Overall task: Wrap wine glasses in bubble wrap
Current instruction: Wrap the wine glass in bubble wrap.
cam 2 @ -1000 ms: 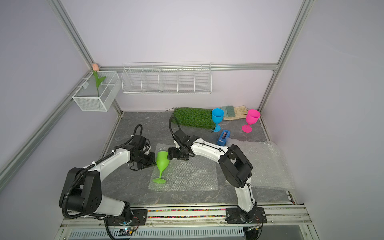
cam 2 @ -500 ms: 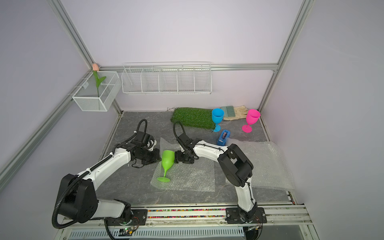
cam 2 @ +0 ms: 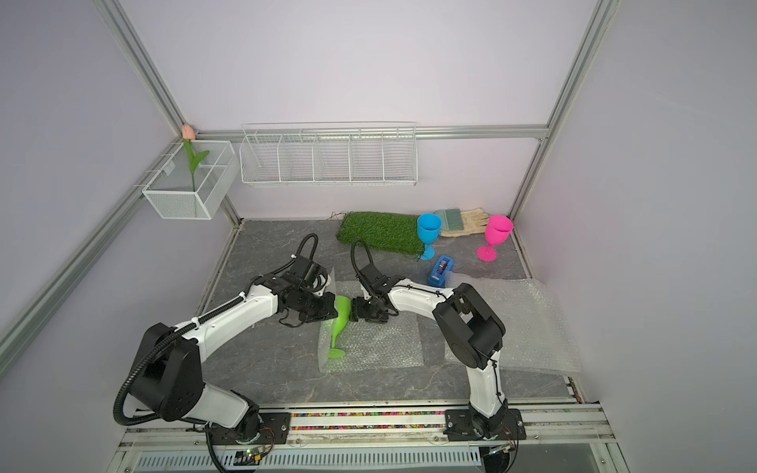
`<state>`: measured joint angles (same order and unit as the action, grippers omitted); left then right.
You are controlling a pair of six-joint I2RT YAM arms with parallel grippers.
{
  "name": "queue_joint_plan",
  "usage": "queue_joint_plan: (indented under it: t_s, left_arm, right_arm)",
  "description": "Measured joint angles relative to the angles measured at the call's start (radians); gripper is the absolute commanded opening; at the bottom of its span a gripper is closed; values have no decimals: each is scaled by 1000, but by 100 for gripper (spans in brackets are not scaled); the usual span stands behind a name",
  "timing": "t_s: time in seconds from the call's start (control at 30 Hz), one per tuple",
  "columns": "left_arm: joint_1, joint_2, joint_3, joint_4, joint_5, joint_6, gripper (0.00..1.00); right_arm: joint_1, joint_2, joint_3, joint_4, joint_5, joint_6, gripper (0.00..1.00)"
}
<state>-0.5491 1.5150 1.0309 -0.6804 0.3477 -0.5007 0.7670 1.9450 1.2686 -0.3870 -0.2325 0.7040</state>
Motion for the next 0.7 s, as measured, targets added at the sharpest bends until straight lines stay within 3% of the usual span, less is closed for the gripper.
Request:
queue_joint_plan:
  t_s: [0.37, 0.53, 0.7]
  left_arm:
    - [-41, 60, 27, 56, 50, -31, 0]
    - [-44, 74, 32, 62, 66, -34, 0]
    - [-47, 77, 35, 63, 74, -37, 0]
  right_arm:
    - [-52, -158, -97, 28, -21, 9, 55]
    - [-74, -240, -169, 221, -140, 84, 43]
    - [-86, -201, -183, 380, -238, 153, 36]
